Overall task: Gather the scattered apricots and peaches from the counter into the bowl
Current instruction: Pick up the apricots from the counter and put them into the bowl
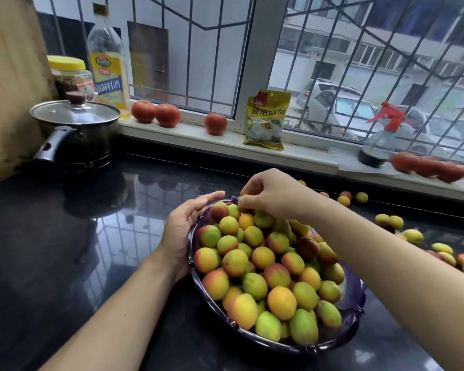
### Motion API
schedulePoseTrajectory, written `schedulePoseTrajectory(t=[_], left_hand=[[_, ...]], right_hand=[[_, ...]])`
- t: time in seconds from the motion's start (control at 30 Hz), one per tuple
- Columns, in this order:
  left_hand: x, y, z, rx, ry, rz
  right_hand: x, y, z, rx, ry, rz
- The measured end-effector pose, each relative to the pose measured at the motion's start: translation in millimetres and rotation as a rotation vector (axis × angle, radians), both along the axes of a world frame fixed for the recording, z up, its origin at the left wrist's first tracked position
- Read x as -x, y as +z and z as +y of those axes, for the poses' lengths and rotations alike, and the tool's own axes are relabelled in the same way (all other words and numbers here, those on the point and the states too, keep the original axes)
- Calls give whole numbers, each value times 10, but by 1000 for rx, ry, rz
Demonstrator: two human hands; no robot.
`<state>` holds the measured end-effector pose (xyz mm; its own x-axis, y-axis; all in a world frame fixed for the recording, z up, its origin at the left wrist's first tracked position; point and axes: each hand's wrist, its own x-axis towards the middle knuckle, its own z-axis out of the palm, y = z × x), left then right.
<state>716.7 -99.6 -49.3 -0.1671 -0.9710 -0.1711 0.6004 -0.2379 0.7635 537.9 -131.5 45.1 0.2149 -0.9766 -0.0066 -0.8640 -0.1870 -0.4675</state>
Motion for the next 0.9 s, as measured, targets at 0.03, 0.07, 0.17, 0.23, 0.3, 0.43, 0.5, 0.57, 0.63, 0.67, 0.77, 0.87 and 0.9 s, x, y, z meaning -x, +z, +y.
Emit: schedulePoseTrajectory(t=[0.03,0.07,0.17,0.23,0.3,0.43,0.5,0.57,0.63,0.67,0.77,0.87,0.9], left_hand=[[0,2,-1,1,-2,2],[0,2,-2,1,-2,4],[11,-2,-3,12,-12,1],[16,-13,1,21,-19,5],[15,-31,-9,23,-16,8],[8,-60,-56,29,-24,11],[-4,-86,-85,40,-37,28],[-10,-111,-105,48,-39,21],[-16,-131,-126,50,-28,15],[-17,-134,-137,49,-28,20],[-27,-146,-154,43,-42,41],[-27,-154,-165,49,-47,42],[-29,-156,-173,50,-43,39]], right_hand=[[1,10,-1,-9,9,24],[1,18,4,-21,19,45],[64,5,2,-24,61,1],[213,13,-46,90,27,-150],[530,-23,-236,244,-122,-288],[1222,-338,-648,184,-453,-124],[1408,-545,-801,166,-444,176],[1421,-660,-892,155,-378,290],[1365,-717,-979,155,-338,353],[1332,-726,-1016,156,-335,367],[1305,-795,-1161,144,-308,412],[1336,-862,-1259,171,-285,454],[1340,-877,-1278,205,-262,460]])
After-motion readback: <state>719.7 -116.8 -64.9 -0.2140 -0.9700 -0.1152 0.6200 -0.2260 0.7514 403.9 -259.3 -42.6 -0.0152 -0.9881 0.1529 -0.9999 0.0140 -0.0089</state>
